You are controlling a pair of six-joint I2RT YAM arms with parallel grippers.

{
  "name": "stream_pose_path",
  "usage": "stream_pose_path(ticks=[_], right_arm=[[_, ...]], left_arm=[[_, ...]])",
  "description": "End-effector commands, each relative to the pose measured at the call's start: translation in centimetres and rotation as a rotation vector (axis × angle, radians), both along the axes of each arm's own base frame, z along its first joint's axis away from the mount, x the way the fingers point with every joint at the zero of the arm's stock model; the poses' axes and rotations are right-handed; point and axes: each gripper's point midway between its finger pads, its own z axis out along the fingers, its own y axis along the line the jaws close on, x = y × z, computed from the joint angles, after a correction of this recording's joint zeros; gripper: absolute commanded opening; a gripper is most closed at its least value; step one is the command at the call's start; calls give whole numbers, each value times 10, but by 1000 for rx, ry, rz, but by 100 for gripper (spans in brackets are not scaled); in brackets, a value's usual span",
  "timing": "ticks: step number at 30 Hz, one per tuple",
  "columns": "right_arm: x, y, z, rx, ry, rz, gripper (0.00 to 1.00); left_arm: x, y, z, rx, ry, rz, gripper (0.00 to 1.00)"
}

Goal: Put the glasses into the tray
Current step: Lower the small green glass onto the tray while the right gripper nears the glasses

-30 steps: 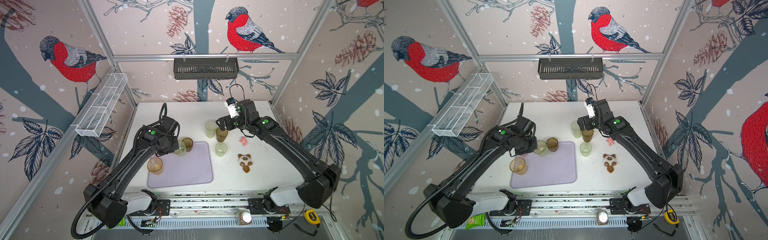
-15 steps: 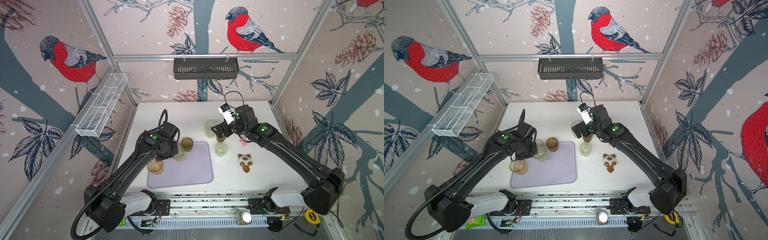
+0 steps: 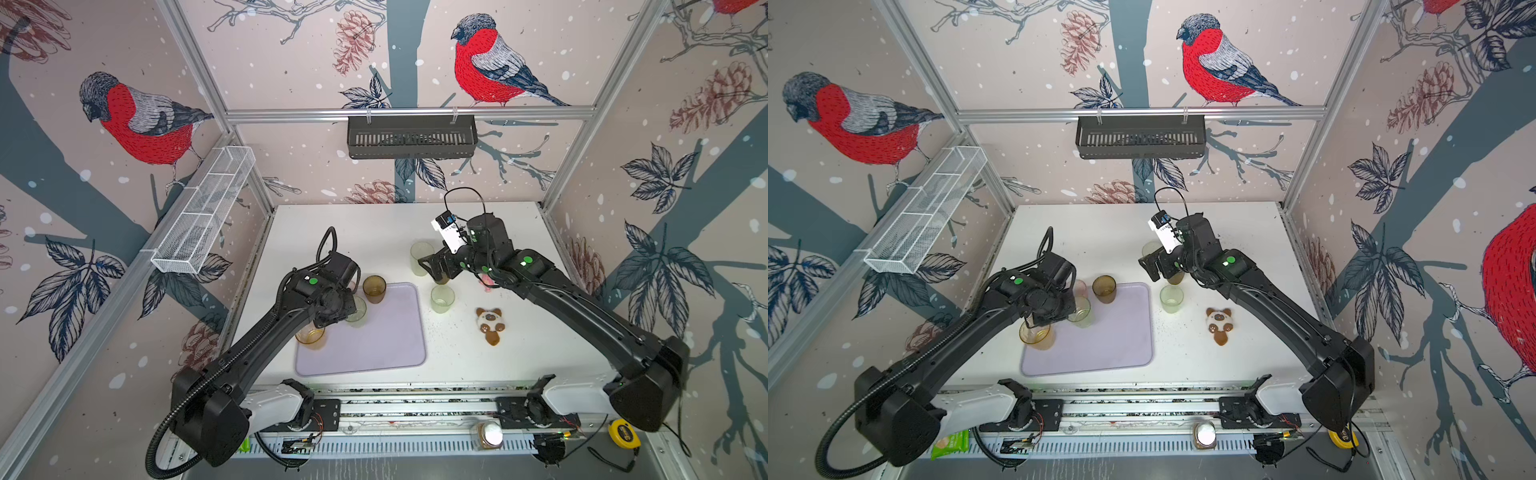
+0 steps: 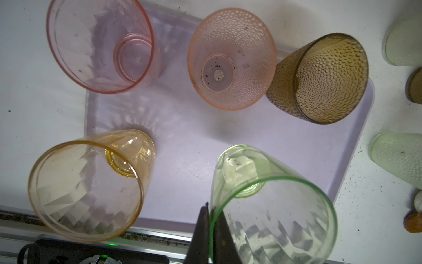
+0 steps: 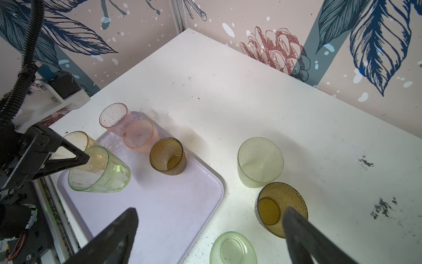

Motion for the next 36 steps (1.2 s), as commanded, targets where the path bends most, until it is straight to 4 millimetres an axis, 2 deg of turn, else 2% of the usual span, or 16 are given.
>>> stream_pose_path(ticks=[1,11,36], right_arm=[[1,3,8,18,-36,9,99],[1,5,7,15,-35,11,99],[3,6,5,1,-40,12,99]], left_arm=[[3,4,-3,7,-24,43,0],[-10,11,-26,17,8,69,0],[-20,26,-48,73,28,122,0]])
